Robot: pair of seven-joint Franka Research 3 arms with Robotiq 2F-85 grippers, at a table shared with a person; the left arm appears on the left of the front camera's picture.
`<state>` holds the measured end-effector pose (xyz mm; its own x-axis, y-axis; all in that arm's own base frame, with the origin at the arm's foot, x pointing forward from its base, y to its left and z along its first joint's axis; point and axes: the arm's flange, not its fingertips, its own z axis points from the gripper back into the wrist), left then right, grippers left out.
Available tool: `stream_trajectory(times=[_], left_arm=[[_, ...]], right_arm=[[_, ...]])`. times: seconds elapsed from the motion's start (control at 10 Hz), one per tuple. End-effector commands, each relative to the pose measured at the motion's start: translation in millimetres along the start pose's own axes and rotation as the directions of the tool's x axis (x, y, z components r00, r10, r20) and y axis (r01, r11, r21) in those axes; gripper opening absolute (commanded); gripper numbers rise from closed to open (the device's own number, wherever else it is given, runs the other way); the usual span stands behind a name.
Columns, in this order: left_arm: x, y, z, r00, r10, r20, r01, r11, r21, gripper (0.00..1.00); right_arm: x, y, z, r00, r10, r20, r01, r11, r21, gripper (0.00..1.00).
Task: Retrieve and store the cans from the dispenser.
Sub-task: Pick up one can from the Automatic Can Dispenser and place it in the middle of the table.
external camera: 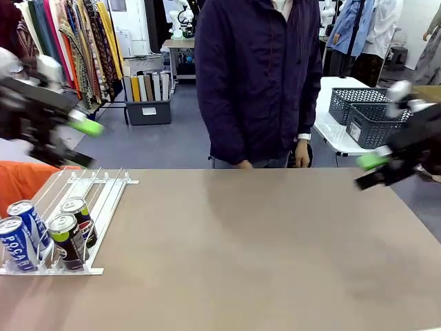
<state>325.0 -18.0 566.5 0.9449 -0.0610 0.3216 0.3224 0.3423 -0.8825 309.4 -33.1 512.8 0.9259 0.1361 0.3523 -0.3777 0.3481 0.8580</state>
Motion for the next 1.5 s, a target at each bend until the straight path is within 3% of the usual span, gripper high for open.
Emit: stream_trajectory(times=[0.0, 0.2, 0.3, 0.4, 0.5, 0.6, 1.4], left_arm=[[-38.8, 45.6, 66.8, 0.966, 0.063, 0.249, -0.042, 0.995, -0.087, 1.0], [-95.3, 87.9, 131.7, 0.857, 0.169, 0.487, -0.102, 0.982, -0.16, 1.0], [-112.0, 97.6, 146.5, 0.804, 0.222, 0.552, -0.133, 0.971, -0.198, 1.0], [-115.9, 108.0, 151.4, 0.721, 0.287, 0.631, -0.203, 0.958, -0.204, 1.0], [-100.1, 86.7, 158.7, 0.849, 0.21, 0.485, -0.156, 0.976, -0.15, 1.0], [-100.1, 86.7, 158.7, 0.849, 0.21, 0.485, -0.156, 0.976, -0.15, 1.0], [-99.3, 86.8, 156.9, 0.849, 0.23, 0.476, -0.185, 0.973, -0.141, 1.0]], right_arm=[[-20.6, -46.0, 56.6, 0.965, -0.082, 0.25, 0.055, 0.992, 0.116, 1.0], [-53.8, -91.8, 106.6, 0.869, -0.188, 0.457, 0.086, 0.968, 0.235, 1.0], [-60.7, -103.5, 114.2, 0.839, -0.236, 0.49, 0.116, 0.958, 0.262, 1.0], [-57.4, -109.1, 110.4, 0.82, -0.262, 0.509, 0.149, 0.956, 0.251, 1.0], [-37.9, -106.3, 90.3, 0.835, -0.238, 0.496, 0.188, 0.971, 0.15, 1.0], [-75.9, -108.8, 128.0, 0.822, -0.279, 0.497, 0.179, 0.954, 0.24, 1.0], [-75.9, -108.8, 128.0, 0.822, -0.279, 0.497, 0.179, 0.954, 0.24, 1.0]])
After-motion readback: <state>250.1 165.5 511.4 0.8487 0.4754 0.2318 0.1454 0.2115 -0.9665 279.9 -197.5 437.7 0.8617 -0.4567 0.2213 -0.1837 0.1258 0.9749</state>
